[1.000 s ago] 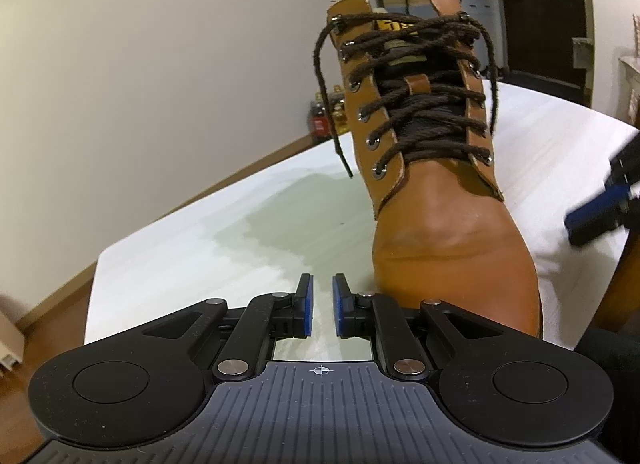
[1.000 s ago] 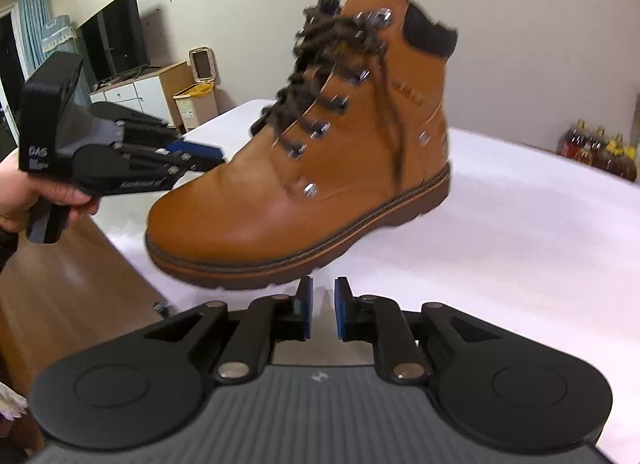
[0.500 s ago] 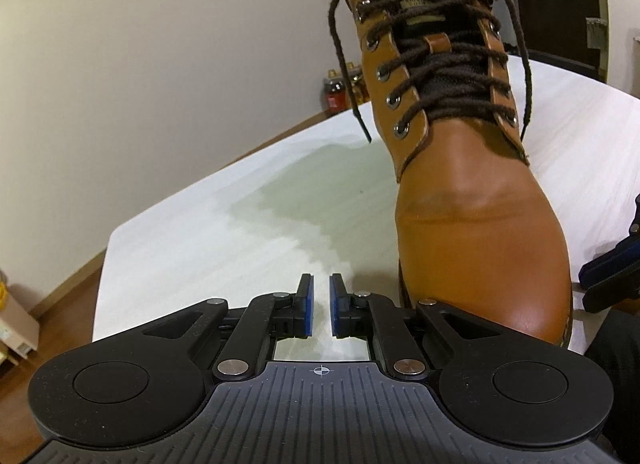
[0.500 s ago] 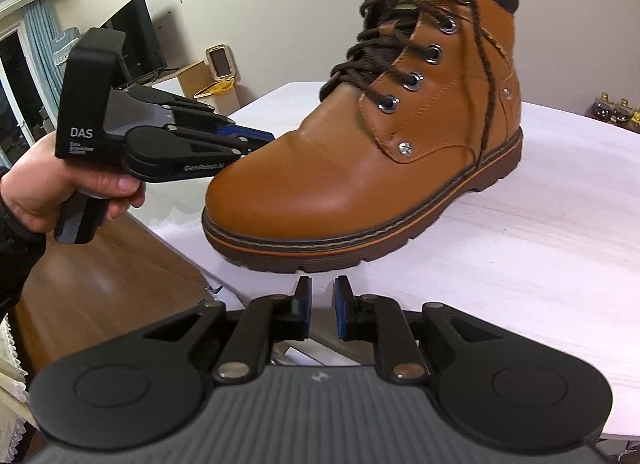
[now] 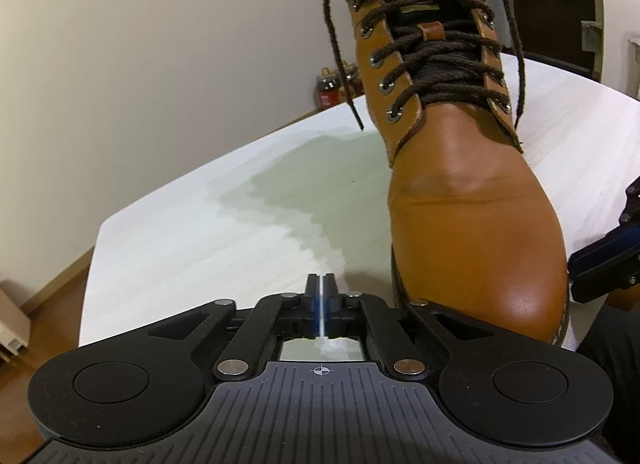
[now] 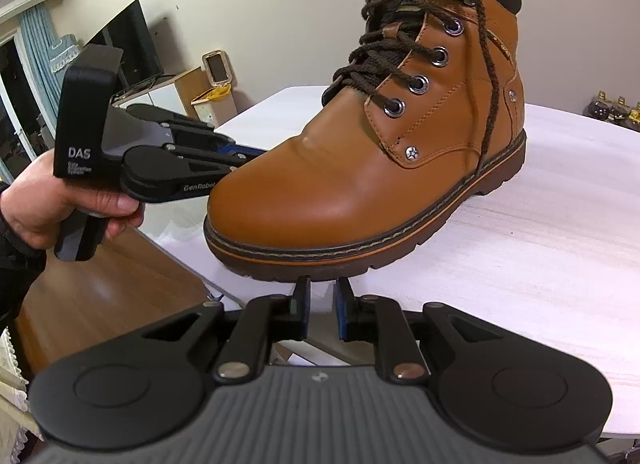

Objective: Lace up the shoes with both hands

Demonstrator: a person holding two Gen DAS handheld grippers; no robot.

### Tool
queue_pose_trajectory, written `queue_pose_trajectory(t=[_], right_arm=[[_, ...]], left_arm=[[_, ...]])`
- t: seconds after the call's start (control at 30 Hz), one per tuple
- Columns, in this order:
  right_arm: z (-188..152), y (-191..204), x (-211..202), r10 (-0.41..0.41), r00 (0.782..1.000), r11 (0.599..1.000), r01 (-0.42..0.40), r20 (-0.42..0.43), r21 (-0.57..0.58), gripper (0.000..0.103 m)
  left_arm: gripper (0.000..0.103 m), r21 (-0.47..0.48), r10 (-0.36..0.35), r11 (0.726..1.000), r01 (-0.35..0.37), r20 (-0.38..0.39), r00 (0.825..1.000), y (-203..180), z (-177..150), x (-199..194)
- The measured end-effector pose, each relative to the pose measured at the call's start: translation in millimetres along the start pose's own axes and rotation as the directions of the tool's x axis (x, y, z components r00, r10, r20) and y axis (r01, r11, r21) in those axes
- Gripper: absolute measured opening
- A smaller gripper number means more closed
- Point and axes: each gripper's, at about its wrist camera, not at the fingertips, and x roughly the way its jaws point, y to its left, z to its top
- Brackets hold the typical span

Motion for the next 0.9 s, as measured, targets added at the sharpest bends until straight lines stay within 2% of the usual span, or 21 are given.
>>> queue_pose_trajectory(t=[0.3,0.4,0.53,0.67,0.9], right_arm=[[1,-5,-2,-0.019,1.000,1.000,0.018,0.021,0.016,0.016],[0,-10,-5,-0.021,0.999,0.999,0.020,0.029,0.032,0.016],[-3,-19,-13,-0.033,0.999,0.998,0.031,0.035,0.061,0.016],[-8,-36,-29,-0.066,0.996,0.993,0.060,0.054,0.103,0.017],[-16,-54,-39,-0.101,0.993,0.989,0.093,0.064,0.118,0.017]], left_arm=[[0.000,-0.053,-0.040,0.998,0.040,-0.001,0.999,-2,-3,-7],[0.000,-0.091,-0.085,0.992,0.085,-0.001,0.996,-4,-6,-10],[0.000,-0.079,-0.146,0.986,0.147,0.022,0.989,-26,-5,-23],[0.000,0.020,-0.069,0.997,0.068,0.019,0.997,-66,-2,-30],[0.000,0.012,-0.113,0.994,0.112,0.040,0.993,-78,6,-44]])
